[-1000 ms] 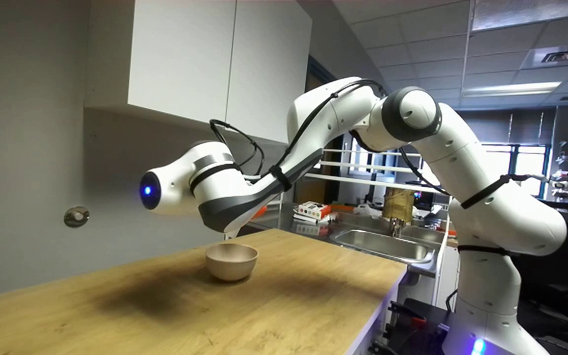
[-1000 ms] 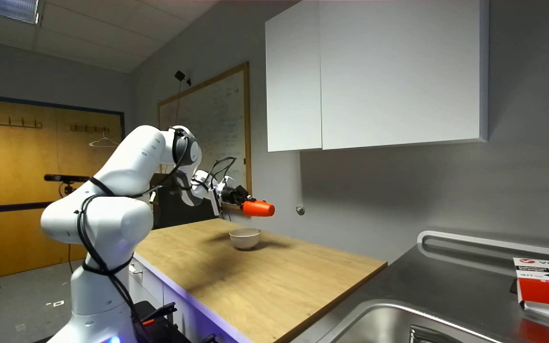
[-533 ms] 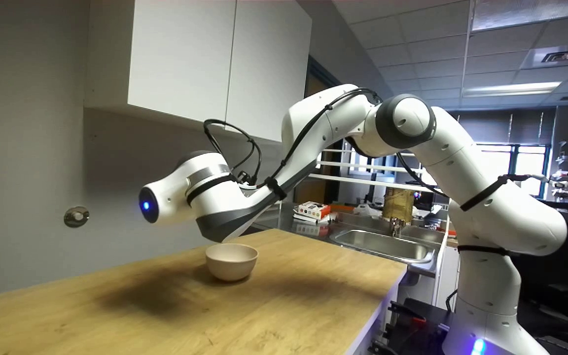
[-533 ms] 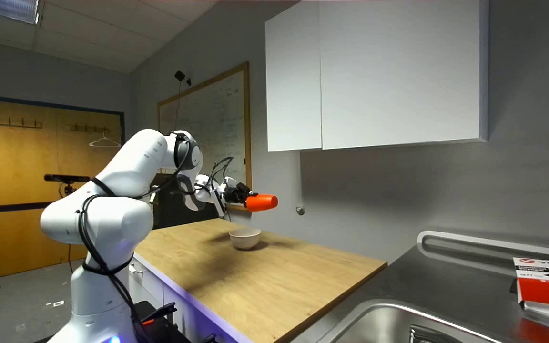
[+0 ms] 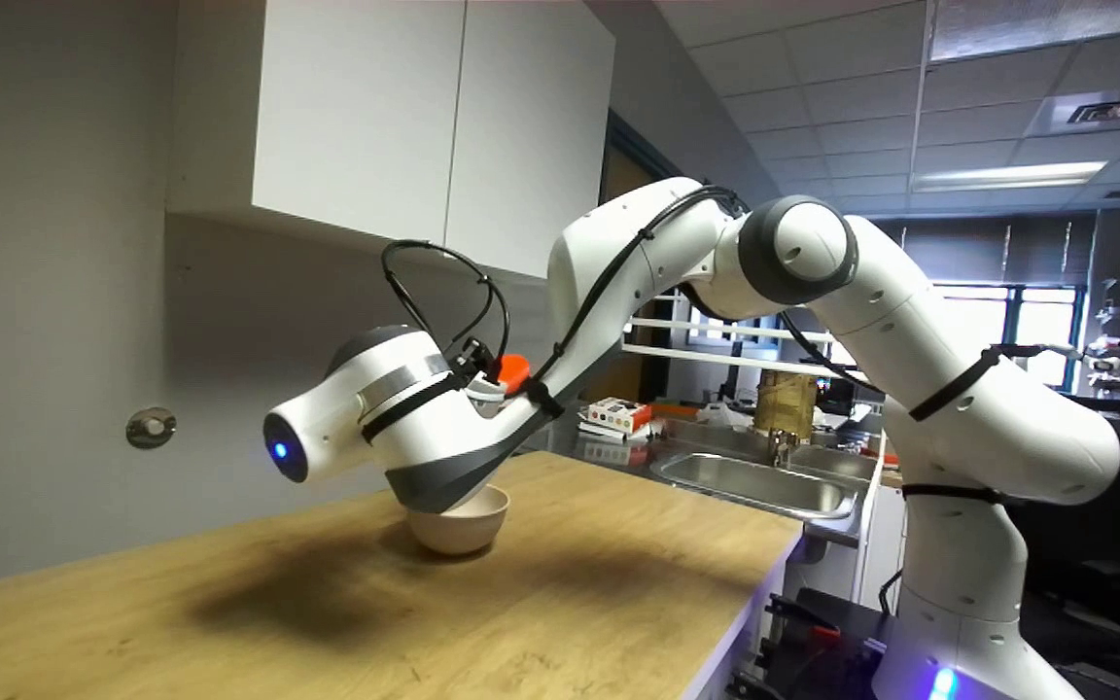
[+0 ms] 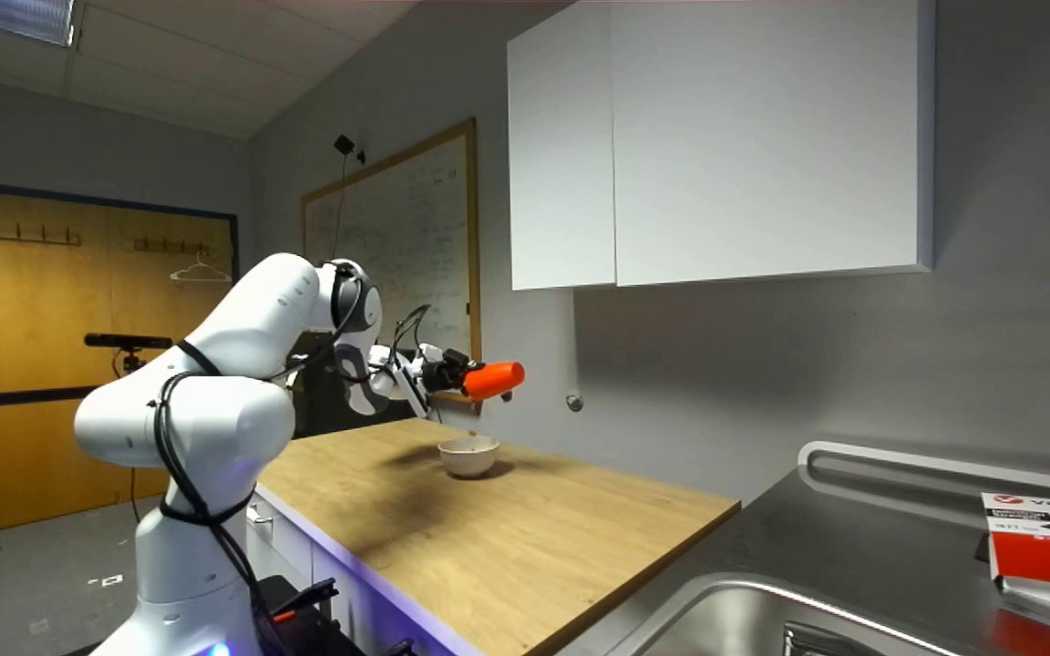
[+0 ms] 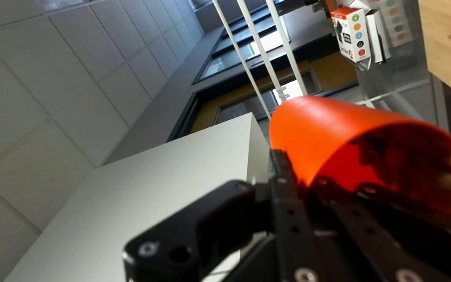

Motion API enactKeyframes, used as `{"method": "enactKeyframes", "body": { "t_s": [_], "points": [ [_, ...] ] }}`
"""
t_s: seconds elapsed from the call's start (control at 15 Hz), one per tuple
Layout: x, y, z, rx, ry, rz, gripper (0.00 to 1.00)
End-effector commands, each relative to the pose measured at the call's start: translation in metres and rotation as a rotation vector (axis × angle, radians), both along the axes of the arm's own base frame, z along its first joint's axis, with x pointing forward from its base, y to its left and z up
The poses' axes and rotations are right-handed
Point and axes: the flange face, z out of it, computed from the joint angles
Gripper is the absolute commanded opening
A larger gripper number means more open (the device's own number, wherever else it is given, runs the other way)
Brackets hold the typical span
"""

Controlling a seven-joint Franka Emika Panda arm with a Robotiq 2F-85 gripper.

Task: Empty the cup into the bowl

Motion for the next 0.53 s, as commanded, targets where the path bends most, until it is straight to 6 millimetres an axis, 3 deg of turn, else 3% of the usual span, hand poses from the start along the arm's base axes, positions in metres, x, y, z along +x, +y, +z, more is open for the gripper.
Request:
{"method": "enactKeyframes", "body": {
  "t_s": [0.0,0.47],
  "points": [
    [0.0025,0.0065,0.0022,-0.041,-0.042,-0.003,0.01],
    [0.006,0.0078,0.0065,-0.07,-0.077,-0.001,0.01]
  ]
}}
